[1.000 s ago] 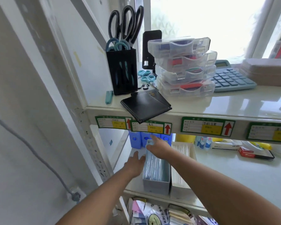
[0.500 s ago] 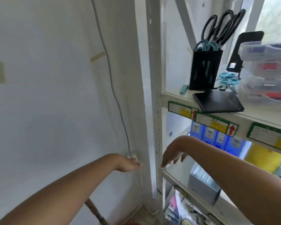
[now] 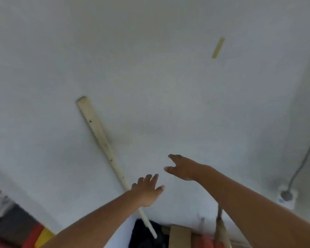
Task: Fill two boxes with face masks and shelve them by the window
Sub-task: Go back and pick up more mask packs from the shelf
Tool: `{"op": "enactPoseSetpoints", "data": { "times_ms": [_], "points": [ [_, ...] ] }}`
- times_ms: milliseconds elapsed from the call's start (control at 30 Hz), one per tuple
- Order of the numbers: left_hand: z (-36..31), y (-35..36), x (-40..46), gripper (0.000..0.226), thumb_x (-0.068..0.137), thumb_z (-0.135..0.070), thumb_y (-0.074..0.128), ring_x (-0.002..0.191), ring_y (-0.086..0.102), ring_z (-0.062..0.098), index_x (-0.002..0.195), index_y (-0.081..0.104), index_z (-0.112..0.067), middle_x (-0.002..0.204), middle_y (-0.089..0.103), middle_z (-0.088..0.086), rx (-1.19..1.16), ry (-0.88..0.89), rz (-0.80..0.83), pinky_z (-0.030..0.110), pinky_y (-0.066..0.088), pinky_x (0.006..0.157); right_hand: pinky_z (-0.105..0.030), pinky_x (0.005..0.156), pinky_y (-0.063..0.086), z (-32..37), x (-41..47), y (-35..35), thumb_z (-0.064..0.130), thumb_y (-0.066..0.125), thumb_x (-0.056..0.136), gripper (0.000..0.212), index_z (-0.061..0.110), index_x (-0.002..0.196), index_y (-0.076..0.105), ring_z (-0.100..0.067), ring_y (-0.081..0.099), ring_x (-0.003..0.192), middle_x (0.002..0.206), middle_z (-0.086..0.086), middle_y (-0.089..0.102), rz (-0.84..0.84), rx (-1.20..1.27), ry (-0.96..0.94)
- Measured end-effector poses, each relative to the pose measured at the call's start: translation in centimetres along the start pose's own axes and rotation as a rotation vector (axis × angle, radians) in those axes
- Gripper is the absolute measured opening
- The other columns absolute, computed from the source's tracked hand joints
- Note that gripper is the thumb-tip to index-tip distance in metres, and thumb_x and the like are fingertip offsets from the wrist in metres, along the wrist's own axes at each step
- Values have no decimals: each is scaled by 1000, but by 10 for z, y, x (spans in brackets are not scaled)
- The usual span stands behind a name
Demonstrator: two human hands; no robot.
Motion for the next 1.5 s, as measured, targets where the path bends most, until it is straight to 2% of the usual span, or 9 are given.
{"op": "enactPoseSetpoints", "data": {
  "times_ms": [133, 300, 433, 600, 767, 900, 1100, 1267, 1500],
  "points": [
    [129, 52, -67, 66, 97, -59, 14, 149, 4, 29, 153, -5, -29, 163, -5, 1, -135, -179, 312, 48, 8, 118, -41, 118, 20, 135, 29, 86, 60, 36, 94, 69, 26, 152, 21, -20, 23, 146, 160, 2, 22, 324, -196, -261],
    [283, 91, -164, 71, 95, -64, 13, 149, 8, 26, 154, 0, -27, 163, 1, 2, -225, -477, 387, 44, 9, 119, -37, 112, 27, 290, 1, 186, 47, 39, 99, 55, 20, 147, 37, -21, 33, 140, 154, 0, 33, 579, -356, -632],
    [382, 98, -237, 64, 101, -51, 18, 147, 12, 33, 154, 3, -18, 161, 5, 15, -352, -746, 187, 43, 13, 119, -31, 106, 34, 385, -20, 233, 34, 46, 99, 50, 16, 145, 37, -22, 41, 134, 149, -7, 40, 608, -182, -770],
    [485, 84, -311, 60, 99, -49, 27, 141, 23, 36, 152, 13, -27, 157, 17, 6, -504, -1127, -225, 49, 25, 112, -35, 105, 40, 474, -4, 277, 32, 50, 94, 59, 20, 147, 29, -24, 41, 135, 151, -4, 36, 542, -68, -809],
    [583, 85, -342, 59, 98, -49, 25, 145, 13, 34, 152, 12, -27, 160, 9, 3, -557, -1211, -385, 50, 23, 113, -36, 114, 29, 569, 41, 324, 41, 54, 89, 76, 22, 153, 18, -20, 22, 146, 159, 1, 21, 368, -147, -867],
    [661, 101, -355, 62, 98, -51, 25, 148, 2, 34, 153, 10, -26, 162, 2, 4, -601, -1219, -401, 51, 16, 116, -44, 117, 25, 647, 75, 376, 42, 51, 90, 80, 22, 154, 9, -24, 11, 149, 162, 0, 7, 349, -295, -872],
    [749, 127, -397, 62, 99, -49, 27, 143, 20, 37, 152, 12, -22, 160, 11, 9, -734, -1277, -420, 51, 25, 113, -34, 110, 32, 752, 97, 455, 30, 52, 88, 75, 15, 153, 17, -20, 25, 144, 159, -2, 18, 427, -218, -919],
    [823, 133, -428, 56, 100, -43, 28, 138, 29, 36, 150, 20, -20, 153, 27, 12, -819, -1329, -491, 48, 30, 112, -36, 106, 40, 825, 122, 503, 26, 53, 89, 70, 13, 151, 24, -23, 38, 136, 153, -7, 30, 404, -194, -920],
    [963, 149, -442, 56, 97, -44, 37, 134, 37, 34, 148, 28, -22, 148, 36, 12, -835, -1407, -494, 45, 36, 108, -34, 110, 36, 941, 175, 594, 27, 51, 93, 70, 10, 152, 18, -24, 32, 141, 156, -9, 24, 483, -134, -865]
  ]
}}
Point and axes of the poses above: each hand's wrist, its own x-axis towards the middle knuckle, its own y-axis out of the palm, z = x × y, the point moved 8 cm from there along x, towards the middle knuckle
